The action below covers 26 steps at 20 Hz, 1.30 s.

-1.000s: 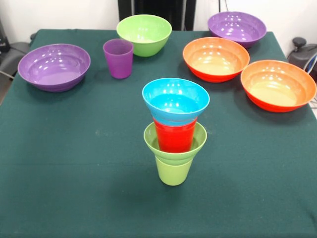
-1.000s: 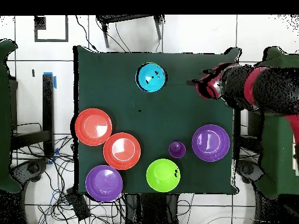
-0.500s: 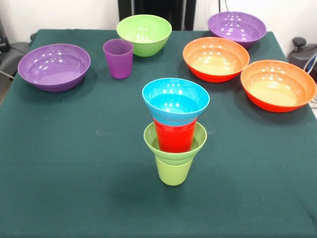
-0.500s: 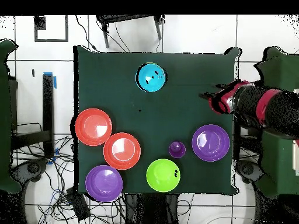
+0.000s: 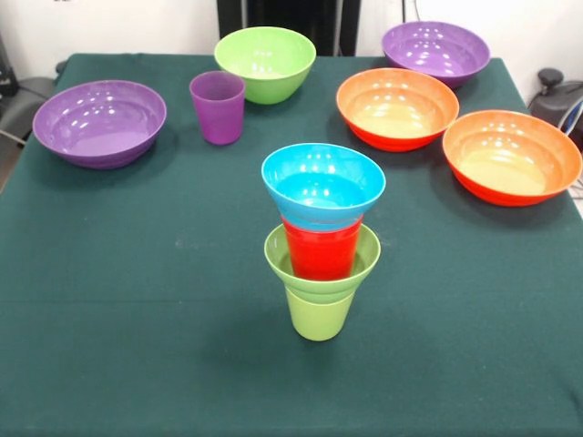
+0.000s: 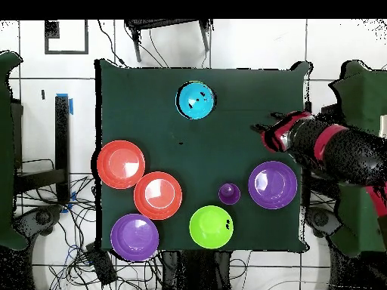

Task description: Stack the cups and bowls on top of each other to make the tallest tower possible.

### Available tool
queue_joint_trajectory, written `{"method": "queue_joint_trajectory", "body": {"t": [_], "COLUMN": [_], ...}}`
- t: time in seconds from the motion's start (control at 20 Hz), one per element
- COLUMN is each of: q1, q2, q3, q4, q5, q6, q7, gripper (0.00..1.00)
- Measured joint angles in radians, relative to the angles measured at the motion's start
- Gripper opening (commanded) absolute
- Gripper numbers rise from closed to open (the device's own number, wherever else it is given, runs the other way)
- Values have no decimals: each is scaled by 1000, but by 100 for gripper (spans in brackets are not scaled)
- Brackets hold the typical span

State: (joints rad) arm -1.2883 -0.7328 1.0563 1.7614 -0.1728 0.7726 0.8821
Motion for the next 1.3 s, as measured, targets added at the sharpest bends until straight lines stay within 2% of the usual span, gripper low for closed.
{"method": "queue_joint_trajectory", "body": {"t": [0.7,1.3], "q1": [48,90], "q2": [28,40], "q3": [1,-11], "q4": [72,89], "q5": [-41,-45], "q6": [-156,-224], "q7": [0,0], "gripper": [100,100]}}
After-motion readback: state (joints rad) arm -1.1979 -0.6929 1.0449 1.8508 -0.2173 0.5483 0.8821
